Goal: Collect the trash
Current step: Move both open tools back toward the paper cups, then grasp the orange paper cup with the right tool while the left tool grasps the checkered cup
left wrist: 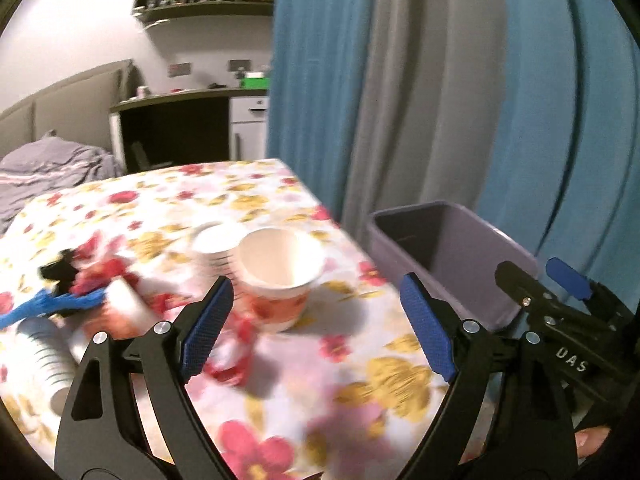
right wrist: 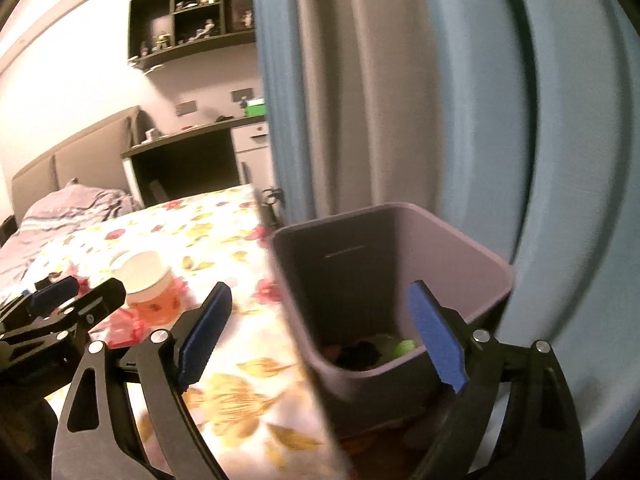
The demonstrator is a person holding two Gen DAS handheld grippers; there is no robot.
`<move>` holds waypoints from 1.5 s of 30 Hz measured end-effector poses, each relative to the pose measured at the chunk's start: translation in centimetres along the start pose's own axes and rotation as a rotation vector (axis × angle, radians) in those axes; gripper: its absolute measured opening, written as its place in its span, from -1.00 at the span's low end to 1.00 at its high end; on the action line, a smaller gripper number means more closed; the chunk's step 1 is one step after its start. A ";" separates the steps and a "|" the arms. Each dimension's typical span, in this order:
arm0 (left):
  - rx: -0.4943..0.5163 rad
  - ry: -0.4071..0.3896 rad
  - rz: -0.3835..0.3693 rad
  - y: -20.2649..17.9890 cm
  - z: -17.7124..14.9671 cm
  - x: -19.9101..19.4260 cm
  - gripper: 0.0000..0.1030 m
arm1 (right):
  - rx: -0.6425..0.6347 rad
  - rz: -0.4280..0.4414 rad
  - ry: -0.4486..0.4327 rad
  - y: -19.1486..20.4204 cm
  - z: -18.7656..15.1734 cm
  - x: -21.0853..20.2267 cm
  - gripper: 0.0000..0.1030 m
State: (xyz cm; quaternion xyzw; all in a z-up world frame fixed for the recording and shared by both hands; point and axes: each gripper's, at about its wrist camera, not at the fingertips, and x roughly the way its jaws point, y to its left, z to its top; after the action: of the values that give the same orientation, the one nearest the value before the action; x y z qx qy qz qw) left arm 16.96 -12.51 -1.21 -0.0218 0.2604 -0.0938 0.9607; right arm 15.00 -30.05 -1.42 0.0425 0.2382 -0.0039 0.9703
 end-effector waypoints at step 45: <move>-0.146 -0.017 0.191 12.5 -4.0 -5.1 0.63 | -0.167 0.186 0.151 14.3 -1.2 8.0 0.15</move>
State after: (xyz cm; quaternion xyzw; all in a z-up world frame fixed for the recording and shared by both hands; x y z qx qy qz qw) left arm 12.70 0.78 -3.26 -0.0674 0.2592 0.0174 0.9633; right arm 21.97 -15.59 -4.99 -0.0161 0.3049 0.1089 0.9460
